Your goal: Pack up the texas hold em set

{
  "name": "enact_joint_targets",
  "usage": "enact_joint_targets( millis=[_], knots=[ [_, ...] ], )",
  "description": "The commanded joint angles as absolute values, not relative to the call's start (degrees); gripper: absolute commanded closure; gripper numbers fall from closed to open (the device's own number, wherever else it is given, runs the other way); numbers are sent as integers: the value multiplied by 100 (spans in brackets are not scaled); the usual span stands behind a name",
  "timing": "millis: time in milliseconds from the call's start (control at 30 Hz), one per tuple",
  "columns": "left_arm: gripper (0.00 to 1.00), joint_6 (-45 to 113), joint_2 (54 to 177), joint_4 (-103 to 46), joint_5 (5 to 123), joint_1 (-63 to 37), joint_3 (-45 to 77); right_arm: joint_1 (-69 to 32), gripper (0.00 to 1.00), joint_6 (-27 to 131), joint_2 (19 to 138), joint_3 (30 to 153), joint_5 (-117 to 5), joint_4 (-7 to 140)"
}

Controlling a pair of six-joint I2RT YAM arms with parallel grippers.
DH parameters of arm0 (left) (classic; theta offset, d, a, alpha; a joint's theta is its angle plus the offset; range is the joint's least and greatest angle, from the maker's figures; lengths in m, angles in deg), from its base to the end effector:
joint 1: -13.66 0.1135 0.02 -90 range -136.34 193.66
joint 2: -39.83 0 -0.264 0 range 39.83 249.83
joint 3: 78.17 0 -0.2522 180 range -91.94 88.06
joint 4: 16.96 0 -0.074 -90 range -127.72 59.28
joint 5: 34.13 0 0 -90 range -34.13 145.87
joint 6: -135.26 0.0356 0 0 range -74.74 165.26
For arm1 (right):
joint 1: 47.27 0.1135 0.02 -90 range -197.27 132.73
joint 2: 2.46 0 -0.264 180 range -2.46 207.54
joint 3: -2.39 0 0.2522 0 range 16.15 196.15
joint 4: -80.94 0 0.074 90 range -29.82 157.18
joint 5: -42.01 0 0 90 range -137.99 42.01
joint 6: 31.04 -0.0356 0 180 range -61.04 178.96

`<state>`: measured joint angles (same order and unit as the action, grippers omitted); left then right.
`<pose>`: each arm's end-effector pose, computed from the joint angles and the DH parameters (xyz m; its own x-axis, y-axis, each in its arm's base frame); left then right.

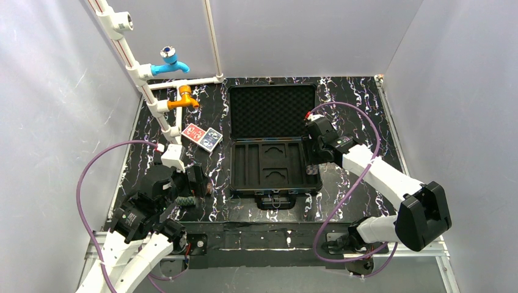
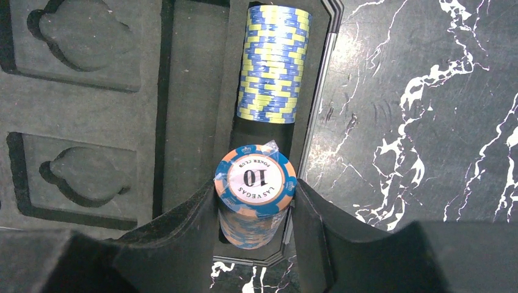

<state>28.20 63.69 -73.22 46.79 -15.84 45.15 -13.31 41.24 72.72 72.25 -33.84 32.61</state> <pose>0.0817 -0.0397 0.3136 -0.4367 -0.0858 -0.8955 0.2428 0.9473 -0.2091 0.2271 0.1424 0.2579 -0.7646 -0.1591 -0.6245 -0.1982 0.9801 -0.0071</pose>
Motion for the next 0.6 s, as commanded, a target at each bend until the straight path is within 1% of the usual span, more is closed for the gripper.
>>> enact_joint_targets(
  millis=[0,567],
  knots=[
    [1,2854,6402,-7413,4611,-1615,4377,-1282,99,4217,7203,7390,-3243,3404],
    [1,2850,6374,-7422,4585,-1614,4368,-1021,99,4191,7489,7382,-2976,3457]
  ],
)
